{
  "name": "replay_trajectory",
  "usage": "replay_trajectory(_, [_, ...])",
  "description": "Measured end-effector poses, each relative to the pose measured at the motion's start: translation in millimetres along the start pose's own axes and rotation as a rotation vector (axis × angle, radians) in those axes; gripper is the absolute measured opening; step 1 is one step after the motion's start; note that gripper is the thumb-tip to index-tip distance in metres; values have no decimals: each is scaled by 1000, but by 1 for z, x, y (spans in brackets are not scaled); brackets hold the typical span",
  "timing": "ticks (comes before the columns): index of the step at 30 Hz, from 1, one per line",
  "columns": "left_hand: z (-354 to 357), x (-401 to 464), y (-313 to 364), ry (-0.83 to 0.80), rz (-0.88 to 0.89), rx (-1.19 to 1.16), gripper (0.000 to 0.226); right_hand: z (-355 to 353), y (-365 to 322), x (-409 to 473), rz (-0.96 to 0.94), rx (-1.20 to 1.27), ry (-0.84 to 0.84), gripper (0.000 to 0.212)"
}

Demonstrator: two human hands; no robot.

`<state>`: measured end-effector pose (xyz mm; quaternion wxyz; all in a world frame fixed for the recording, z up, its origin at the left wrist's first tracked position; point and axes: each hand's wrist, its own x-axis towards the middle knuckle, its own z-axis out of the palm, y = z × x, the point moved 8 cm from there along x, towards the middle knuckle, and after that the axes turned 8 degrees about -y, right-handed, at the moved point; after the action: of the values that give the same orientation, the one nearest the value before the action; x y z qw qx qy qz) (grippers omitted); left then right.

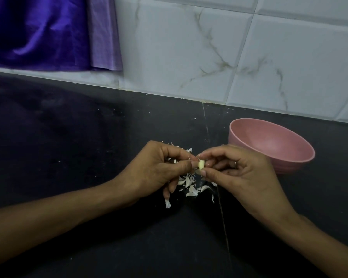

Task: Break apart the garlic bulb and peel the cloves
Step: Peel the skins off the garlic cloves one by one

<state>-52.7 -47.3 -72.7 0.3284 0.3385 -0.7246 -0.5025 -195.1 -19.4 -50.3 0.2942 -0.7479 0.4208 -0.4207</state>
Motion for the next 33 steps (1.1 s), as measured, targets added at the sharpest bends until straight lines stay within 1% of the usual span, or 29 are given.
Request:
replay_trajectory(5, [-2,1,-3,19,-14,18,14,1,0,0,8,31,-4,27])
replay_trajectory(13, [-2,1,-4,24,-49,-51,17,3,8,5,125,310,-64,20])
replay_trajectory(19, [-13,3,0,77,-13,-63,16,2,6,4,151,412,-62,21])
replay_trajectory(21, [-19,3,6,104,44,25,20,0,6,4,145,416,-49,21])
replay_trajectory(23, [-26,1,13,146,128,190,25,-2,6,5,137,427,-35,20])
replay_trajectory(25, [-30,-1,18,182,201,322,25,-3,5,5,130,431,-34,20])
replay_trajectory(28, [-34,-4,25,239,261,486,33,-3,5,5,121,428,-35,19])
replay_trajectory(30, [-36,-5,28,277,275,542,40,-3,5,5,122,433,-32,19])
replay_trajectory(33, [-39,-3,26,312,288,559,38,-4,5,5,120,432,-31,20])
